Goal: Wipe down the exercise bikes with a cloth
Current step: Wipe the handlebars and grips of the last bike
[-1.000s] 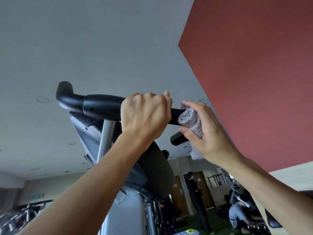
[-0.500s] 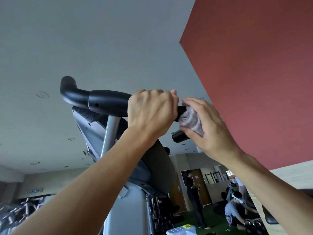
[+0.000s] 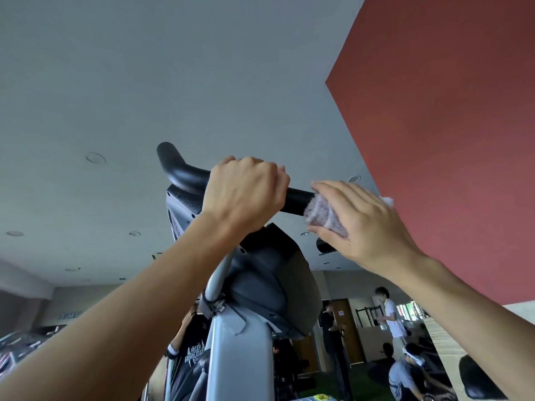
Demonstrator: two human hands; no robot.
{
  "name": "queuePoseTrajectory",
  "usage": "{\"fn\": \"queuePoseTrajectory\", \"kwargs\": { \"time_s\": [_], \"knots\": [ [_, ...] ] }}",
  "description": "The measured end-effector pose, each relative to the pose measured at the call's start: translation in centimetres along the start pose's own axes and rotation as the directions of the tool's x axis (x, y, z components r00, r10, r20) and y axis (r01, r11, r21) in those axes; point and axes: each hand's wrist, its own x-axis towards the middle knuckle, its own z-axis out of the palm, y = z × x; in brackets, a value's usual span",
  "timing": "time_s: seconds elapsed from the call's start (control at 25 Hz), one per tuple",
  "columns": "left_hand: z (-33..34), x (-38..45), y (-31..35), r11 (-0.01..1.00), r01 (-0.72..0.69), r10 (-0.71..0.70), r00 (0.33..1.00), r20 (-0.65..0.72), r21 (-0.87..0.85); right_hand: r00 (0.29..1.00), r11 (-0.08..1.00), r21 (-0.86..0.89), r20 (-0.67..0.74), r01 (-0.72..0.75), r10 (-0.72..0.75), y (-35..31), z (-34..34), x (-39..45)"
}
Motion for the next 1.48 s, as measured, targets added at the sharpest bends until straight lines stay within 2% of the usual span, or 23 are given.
{"fn": "queuePoseTrajectory", "kwargs": {
  "time_s": [0.08, 0.2, 0.4, 0.6, 0.8, 0.96, 1.04, 1.16, 1.28, 1.4, 1.48],
  "knots": [
    [-0.7, 0.1, -1.2, 0.996, 0.088, -0.087, 0.995, 0.039, -0.019, 0.999, 0.999, 0.023, -0.014, -0.043, 0.043, 0.6, -0.1, -1.0],
    [-0.8, -0.6, -3.7, 0.989, 0.147, -0.146, 0.989, 0.028, -0.032, 0.995, 0.993, 0.066, 0.015, -0.099, 0.098, 0.2, -0.4, -0.5],
    [-0.4, -0.3, -2.7, 0.985, 0.165, -0.165, 0.986, -0.007, -0.052, 0.998, 0.998, -0.031, 0.026, 0.054, -0.053, -4.2, 0.3, 4.8],
    [-0.7, -0.6, -5.7, 0.979, 0.117, -0.115, 0.993, 0.022, -0.169, 0.998, 0.998, 0.023, 0.030, 0.058, -0.059, -3.5, 0.1, 4.2],
    [-0.6, -0.8, -6.7, 0.977, 0.049, -0.033, 0.996, 0.079, -0.209, 0.994, 0.994, 0.034, 0.043, -0.099, 0.098, -2.2, -1.1, 2.5],
    [-1.6, 0.3, -8.5, 0.952, 0.002, 0.082, 0.962, 0.259, -0.307, 0.956, 0.952, 0.101, 0.086, -0.288, 0.281, -2.1, -2.0, 2.4],
    [-1.8, 0.2, -9.2, 0.949, -0.007, 0.097, 0.958, 0.271, -0.314, 0.929, 0.925, 0.119, 0.142, -0.360, 0.343, -2.1, -2.6, 2.5],
    [-2.0, 0.0, -7.9, 0.966, 0.069, -0.006, 0.969, 0.245, -0.249, 0.884, 0.876, 0.168, 0.222, -0.451, 0.412, -2.1, -2.9, 3.0],
    [-2.6, 0.0, -6.9, 0.959, 0.185, -0.119, 0.951, 0.286, -0.215, 0.832, 0.797, 0.255, 0.272, -0.548, 0.484, -2.0, -2.7, 4.4],
    [-2.4, 0.4, -6.9, 0.949, 0.224, -0.150, 0.940, 0.305, -0.222, 0.765, 0.716, 0.287, 0.360, -0.636, 0.534, -1.0, -2.4, 6.1],
    [-2.5, 0.5, -7.1, 0.952, 0.203, -0.114, 0.930, 0.349, -0.230, 0.712, 0.657, 0.309, 0.467, -0.688, 0.525, -0.6, -2.3, 7.7]
  ]
}}
